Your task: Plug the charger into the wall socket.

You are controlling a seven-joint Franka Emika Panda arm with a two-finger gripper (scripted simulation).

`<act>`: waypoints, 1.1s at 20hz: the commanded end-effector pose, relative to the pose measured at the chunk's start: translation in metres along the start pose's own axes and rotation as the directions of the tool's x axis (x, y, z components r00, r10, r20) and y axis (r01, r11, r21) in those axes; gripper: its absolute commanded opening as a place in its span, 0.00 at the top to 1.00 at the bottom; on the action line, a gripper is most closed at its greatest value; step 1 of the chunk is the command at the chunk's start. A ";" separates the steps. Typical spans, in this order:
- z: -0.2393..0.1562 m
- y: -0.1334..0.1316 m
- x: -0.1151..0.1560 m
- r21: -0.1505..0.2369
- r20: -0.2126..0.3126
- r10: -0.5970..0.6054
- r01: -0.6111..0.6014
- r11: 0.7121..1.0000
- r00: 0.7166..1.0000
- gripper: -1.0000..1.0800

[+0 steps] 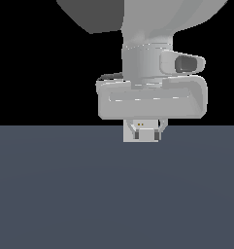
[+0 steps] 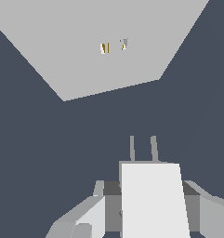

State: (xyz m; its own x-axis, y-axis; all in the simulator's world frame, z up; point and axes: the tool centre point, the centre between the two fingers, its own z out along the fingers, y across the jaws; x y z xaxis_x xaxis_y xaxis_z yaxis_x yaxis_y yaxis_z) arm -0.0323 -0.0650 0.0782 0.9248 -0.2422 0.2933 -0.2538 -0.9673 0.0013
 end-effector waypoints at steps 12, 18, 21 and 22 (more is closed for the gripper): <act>-0.013 0.000 0.021 0.062 -0.002 -0.198 0.198 0.978 0.980 1.00; -0.015 0.000 0.025 0.074 -0.003 -0.236 0.235 0.969 0.972 1.00; -0.015 -0.001 0.026 0.076 -0.003 -0.242 0.242 0.967 0.970 1.00; -0.015 -0.001 0.026 0.076 -0.003 -0.243 0.242 0.967 0.970 1.00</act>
State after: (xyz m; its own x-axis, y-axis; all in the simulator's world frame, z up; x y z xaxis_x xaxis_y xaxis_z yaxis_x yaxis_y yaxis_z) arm -0.0129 -0.0698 0.1000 0.9580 -0.0034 0.2869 -0.0035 -1.0000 -0.0002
